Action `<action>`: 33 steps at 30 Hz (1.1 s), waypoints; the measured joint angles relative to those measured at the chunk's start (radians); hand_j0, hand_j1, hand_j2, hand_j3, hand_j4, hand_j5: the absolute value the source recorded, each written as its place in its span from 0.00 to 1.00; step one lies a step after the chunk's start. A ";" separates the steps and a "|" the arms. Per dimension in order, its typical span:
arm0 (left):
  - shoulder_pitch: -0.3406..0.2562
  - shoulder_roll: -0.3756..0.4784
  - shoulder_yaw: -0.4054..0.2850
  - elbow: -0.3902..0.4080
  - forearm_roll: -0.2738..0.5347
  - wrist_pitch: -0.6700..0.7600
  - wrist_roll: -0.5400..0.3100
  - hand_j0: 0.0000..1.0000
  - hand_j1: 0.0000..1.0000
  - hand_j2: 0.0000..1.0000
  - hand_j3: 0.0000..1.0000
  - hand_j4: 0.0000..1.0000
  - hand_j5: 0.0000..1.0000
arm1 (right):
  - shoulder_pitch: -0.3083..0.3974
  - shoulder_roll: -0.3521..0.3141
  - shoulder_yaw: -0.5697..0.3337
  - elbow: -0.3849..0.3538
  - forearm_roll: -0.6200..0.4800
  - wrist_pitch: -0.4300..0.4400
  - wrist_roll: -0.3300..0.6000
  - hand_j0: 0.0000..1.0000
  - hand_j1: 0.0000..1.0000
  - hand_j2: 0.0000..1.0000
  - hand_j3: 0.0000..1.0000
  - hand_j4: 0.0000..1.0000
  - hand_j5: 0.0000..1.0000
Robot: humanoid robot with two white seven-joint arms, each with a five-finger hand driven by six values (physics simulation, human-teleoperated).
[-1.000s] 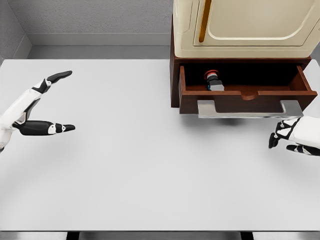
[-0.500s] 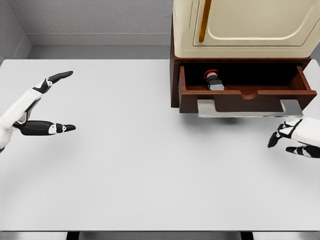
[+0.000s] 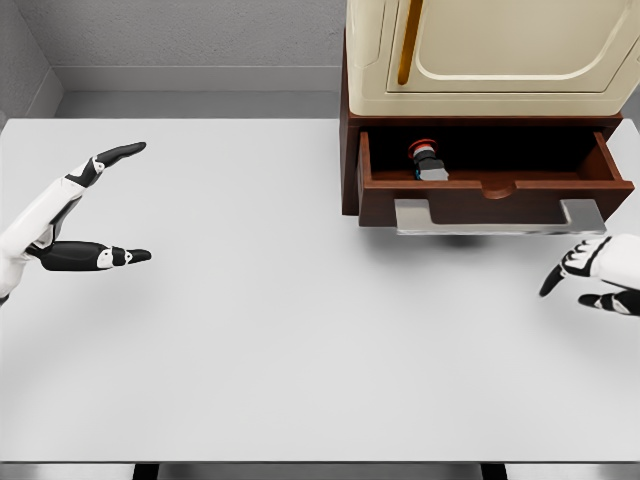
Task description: Put the switch into the drawer with left arm, and close the drawer with right arm
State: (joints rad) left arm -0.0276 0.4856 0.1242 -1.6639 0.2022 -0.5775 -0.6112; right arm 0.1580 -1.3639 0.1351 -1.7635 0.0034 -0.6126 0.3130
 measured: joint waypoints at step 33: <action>-0.002 0.000 0.000 -0.001 0.000 0.001 0.000 1.00 1.00 1.00 1.00 1.00 1.00 | 0.005 -0.052 0.014 0.036 -0.011 0.000 0.000 0.63 0.63 0.63 0.63 0.63 0.63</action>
State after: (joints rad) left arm -0.0291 0.4856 0.1239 -1.6645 0.2022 -0.5764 -0.6112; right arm 0.1625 -1.4162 0.1486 -1.7277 -0.0077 -0.6126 0.3132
